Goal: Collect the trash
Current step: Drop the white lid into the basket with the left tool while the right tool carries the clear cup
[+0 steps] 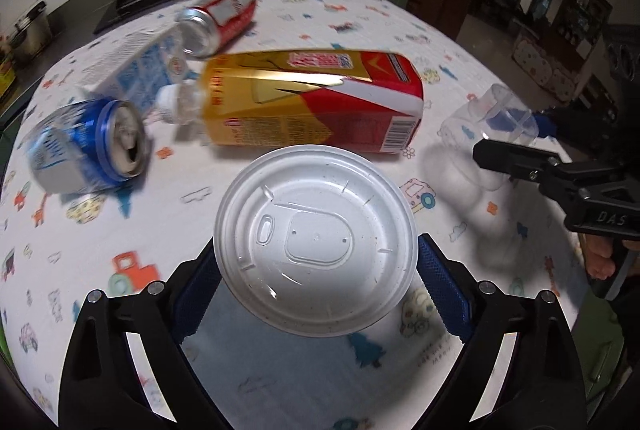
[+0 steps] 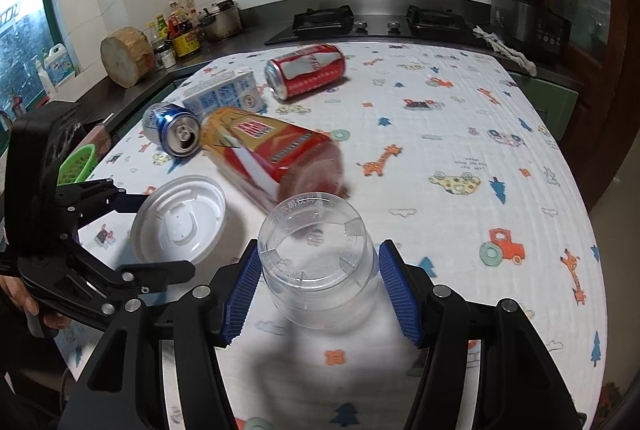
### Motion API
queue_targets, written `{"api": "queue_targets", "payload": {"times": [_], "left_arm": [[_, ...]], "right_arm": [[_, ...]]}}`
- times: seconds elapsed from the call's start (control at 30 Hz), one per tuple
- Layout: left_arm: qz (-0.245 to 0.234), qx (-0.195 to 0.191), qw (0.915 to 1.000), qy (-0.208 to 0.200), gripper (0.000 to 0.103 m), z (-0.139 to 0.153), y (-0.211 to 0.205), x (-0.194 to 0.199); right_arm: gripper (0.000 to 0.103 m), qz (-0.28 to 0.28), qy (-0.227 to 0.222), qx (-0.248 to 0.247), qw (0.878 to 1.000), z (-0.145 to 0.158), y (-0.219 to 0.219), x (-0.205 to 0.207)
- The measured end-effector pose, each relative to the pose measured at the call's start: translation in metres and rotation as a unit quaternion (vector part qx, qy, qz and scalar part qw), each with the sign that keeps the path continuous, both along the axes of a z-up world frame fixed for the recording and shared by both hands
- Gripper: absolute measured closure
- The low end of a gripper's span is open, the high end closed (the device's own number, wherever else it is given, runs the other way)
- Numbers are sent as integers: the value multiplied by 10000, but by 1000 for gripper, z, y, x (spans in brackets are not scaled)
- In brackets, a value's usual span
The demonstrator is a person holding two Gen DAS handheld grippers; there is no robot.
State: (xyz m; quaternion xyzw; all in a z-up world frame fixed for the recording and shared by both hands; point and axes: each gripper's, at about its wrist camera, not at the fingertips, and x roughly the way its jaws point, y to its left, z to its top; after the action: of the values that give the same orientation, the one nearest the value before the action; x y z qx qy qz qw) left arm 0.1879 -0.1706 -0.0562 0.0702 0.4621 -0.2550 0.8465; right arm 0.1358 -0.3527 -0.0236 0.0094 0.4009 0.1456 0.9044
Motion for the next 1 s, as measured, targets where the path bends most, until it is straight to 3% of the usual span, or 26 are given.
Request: {"api": "queue_targets", "payload": {"times": [0.53,1.0], "left_arm": [[1132,-447,9914,-472,12,46,127,-34],[2367,-409,9681,-717,12,62,262,-67]], "right_arm": [[45,839,-210,-66,9962,24,101,-3],[45,1768,-326,-124,9836,39,216,-1]]}}
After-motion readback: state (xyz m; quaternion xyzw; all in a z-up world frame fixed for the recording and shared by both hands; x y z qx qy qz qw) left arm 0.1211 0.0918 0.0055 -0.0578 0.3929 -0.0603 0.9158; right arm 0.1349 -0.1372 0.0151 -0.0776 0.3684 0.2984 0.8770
